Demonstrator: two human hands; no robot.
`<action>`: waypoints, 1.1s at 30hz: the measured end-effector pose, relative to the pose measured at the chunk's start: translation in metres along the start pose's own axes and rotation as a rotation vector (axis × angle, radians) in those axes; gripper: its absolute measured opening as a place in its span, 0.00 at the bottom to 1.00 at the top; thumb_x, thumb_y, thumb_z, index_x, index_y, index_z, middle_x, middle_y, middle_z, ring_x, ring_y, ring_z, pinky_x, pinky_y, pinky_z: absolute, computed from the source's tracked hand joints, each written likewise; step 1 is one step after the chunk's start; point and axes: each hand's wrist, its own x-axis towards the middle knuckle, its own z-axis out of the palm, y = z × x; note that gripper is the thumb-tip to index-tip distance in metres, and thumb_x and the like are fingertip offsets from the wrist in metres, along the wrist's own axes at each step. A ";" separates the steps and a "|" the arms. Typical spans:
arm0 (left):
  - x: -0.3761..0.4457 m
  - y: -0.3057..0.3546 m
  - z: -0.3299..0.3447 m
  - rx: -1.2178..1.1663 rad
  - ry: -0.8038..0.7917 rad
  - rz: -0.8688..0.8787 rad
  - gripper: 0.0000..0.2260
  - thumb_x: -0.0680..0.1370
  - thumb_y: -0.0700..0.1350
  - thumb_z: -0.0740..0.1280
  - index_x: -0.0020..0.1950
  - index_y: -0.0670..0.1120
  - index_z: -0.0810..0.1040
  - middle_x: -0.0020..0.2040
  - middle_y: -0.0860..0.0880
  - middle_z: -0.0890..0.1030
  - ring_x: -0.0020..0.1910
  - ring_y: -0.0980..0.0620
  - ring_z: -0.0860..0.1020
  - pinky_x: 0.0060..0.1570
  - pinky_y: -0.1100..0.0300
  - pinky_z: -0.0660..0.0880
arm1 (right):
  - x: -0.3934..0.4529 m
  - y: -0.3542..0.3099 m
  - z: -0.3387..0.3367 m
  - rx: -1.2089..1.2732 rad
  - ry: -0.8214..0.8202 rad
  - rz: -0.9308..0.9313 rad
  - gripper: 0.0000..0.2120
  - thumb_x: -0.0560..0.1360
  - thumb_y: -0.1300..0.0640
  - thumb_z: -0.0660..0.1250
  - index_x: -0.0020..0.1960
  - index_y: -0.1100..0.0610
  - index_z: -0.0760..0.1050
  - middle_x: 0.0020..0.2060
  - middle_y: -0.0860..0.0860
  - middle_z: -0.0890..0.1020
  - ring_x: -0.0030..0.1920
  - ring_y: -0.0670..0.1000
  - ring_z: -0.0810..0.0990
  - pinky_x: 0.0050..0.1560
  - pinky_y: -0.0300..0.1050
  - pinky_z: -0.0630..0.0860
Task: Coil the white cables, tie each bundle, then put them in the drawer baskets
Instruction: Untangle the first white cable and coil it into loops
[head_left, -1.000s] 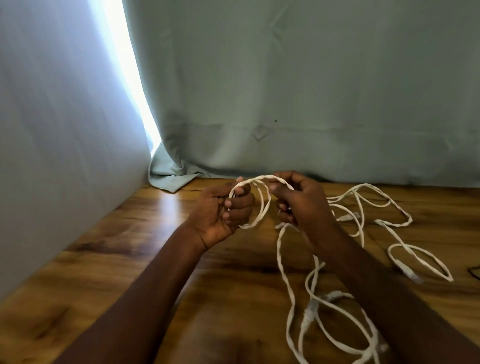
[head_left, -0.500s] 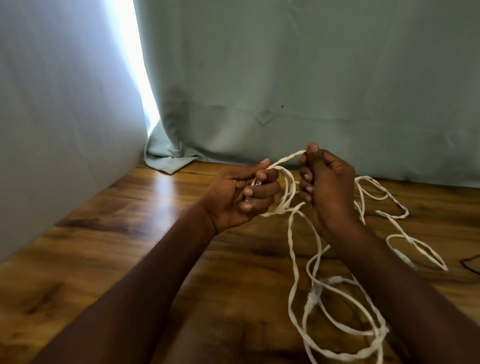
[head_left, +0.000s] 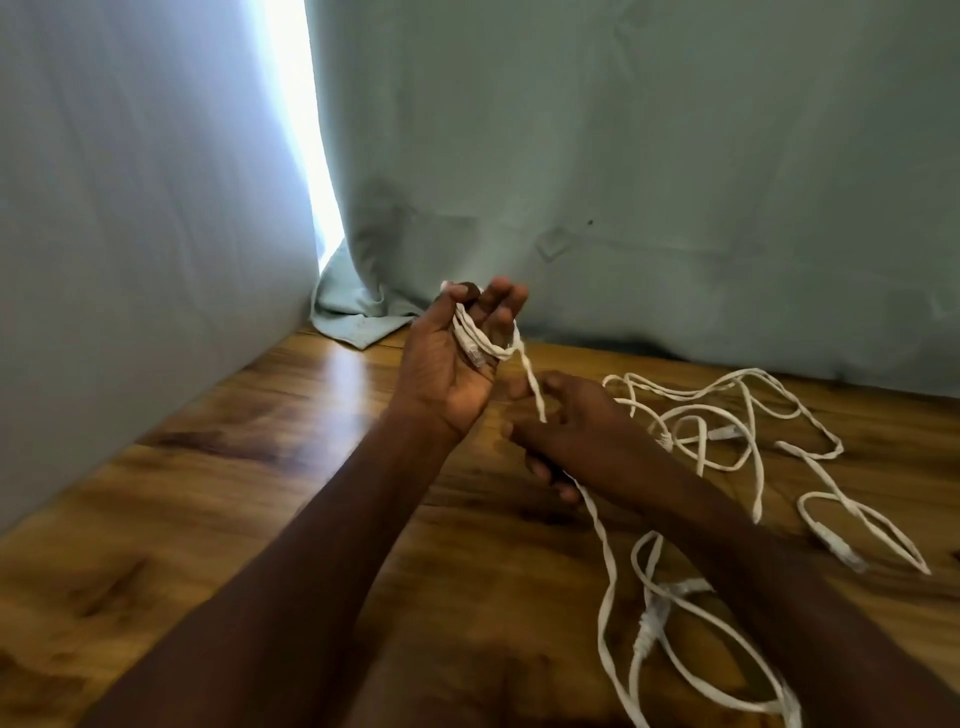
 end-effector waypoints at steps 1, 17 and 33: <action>0.000 -0.001 0.002 0.072 0.000 0.029 0.16 0.87 0.47 0.55 0.42 0.44 0.72 0.43 0.41 0.86 0.45 0.44 0.87 0.45 0.58 0.83 | -0.003 -0.004 0.002 -0.043 -0.050 0.001 0.12 0.81 0.55 0.71 0.63 0.48 0.74 0.27 0.52 0.81 0.21 0.47 0.74 0.23 0.40 0.71; -0.018 -0.001 0.003 1.121 -0.321 -0.228 0.23 0.85 0.53 0.58 0.35 0.43 0.73 0.23 0.48 0.61 0.18 0.53 0.55 0.21 0.66 0.51 | -0.009 -0.004 -0.056 0.676 -0.351 -0.039 0.11 0.73 0.55 0.72 0.53 0.59 0.84 0.30 0.47 0.72 0.28 0.44 0.72 0.28 0.36 0.72; 0.000 0.013 -0.017 0.158 -0.135 -0.268 0.19 0.86 0.50 0.53 0.35 0.50 0.65 0.20 0.54 0.60 0.14 0.56 0.63 0.17 0.63 0.53 | 0.002 0.017 -0.104 1.294 -0.178 -0.385 0.15 0.84 0.45 0.60 0.66 0.51 0.75 0.46 0.46 0.78 0.25 0.42 0.65 0.26 0.34 0.62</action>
